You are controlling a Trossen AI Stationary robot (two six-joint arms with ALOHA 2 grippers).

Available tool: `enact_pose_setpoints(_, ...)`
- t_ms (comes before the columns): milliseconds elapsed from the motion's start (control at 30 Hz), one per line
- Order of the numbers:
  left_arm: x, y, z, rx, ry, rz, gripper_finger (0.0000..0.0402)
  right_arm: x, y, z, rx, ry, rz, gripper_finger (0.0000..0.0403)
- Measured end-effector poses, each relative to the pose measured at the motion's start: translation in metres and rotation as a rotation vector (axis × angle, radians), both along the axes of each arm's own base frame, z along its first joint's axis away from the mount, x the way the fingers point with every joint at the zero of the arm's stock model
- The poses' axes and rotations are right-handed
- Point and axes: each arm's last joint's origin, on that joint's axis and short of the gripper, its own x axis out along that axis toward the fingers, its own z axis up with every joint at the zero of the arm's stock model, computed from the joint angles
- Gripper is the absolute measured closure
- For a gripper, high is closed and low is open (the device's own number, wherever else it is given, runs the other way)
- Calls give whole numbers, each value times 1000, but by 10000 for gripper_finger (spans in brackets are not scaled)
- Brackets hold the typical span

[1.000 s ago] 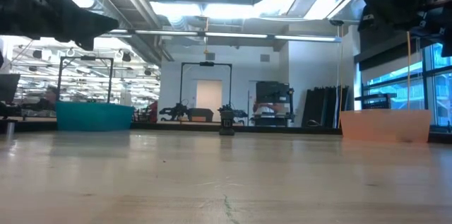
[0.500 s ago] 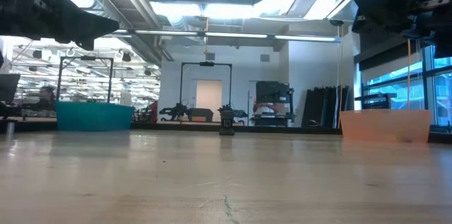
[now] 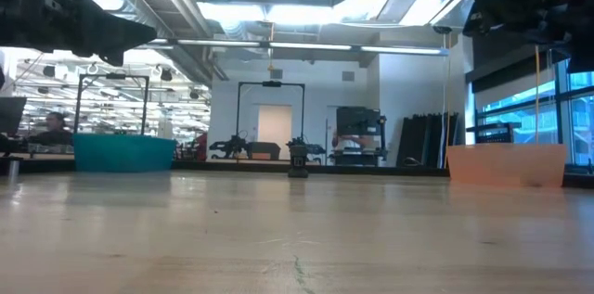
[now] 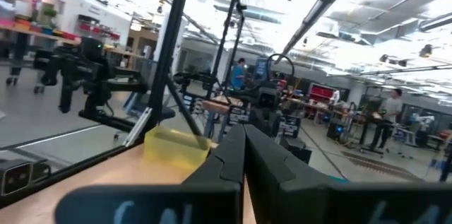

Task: Sort crayons/erasers/pens/pencils in bins
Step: Return to Home Position

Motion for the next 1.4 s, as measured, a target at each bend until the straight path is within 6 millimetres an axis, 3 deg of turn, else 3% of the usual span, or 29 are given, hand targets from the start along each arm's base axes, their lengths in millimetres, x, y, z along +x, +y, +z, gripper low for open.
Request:
enact_pose_setpoints(533,0,0,0,0,-3,1,400,1,0,-5,-35,30,-2,398)
enact_pose_setpoints(867,0,0,0,0,-3,1,379,4,-5,-16,189,164,-99,382)
enact_pose_setpoints(1400,0,0,0,0,-3,1,383,5,-5,-24,210,249,-110,375)
